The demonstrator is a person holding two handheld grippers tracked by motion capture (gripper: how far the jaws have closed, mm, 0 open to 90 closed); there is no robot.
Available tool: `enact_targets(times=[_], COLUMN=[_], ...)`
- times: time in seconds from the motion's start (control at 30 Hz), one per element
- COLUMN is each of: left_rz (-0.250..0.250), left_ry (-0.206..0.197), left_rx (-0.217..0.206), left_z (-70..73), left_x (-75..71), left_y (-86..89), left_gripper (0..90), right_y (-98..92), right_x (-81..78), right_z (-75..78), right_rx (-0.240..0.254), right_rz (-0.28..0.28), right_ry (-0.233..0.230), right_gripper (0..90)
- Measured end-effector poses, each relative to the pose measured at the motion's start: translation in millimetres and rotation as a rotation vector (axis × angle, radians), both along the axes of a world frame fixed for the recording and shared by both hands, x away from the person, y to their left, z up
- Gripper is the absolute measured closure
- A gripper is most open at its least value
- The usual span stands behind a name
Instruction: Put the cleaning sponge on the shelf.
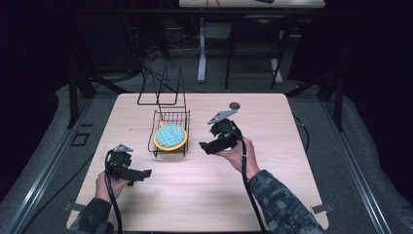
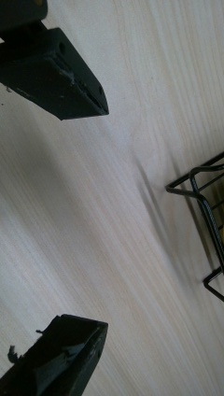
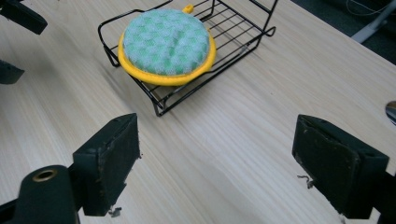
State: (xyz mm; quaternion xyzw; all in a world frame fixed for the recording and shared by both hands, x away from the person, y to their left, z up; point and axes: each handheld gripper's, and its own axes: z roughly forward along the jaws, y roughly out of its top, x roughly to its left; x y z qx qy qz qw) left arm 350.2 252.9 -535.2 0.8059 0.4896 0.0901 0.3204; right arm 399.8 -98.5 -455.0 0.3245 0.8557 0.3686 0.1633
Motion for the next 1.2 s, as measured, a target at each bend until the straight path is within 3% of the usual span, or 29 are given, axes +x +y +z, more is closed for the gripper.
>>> enact_targets(times=[0.2, 0.53, 0.87, 1.2], left_rz=[0.000, 0.000, -0.001, -0.004], left_ry=[0.000, 0.000, 0.000, 0.000], left_rx=[0.002, 0.004, 0.006, 0.004], left_z=[0.0, -0.2, -0.1, 0.0], left_x=[0.3, -0.2, -0.3, 0.0], left_y=[-0.5, -0.9, -1.0, -0.9], left_gripper=[0.2, 0.3, 0.2, 0.2], right_y=[-30.7, -91.8, -145.3, -183.7], right_x=[-11.6, -28.8, -41.9, -61.8], right_z=[2.7, -6.2, -21.0, -34.0], right_rx=[-0.004, -0.031, -0.018, 0.001], right_rz=[-0.036, -0.159, -0.297, -0.389], right_ry=[-0.004, 0.007, 0.060, 0.107], right_gripper=[14.3, 14.4, 14.0, 12.7])
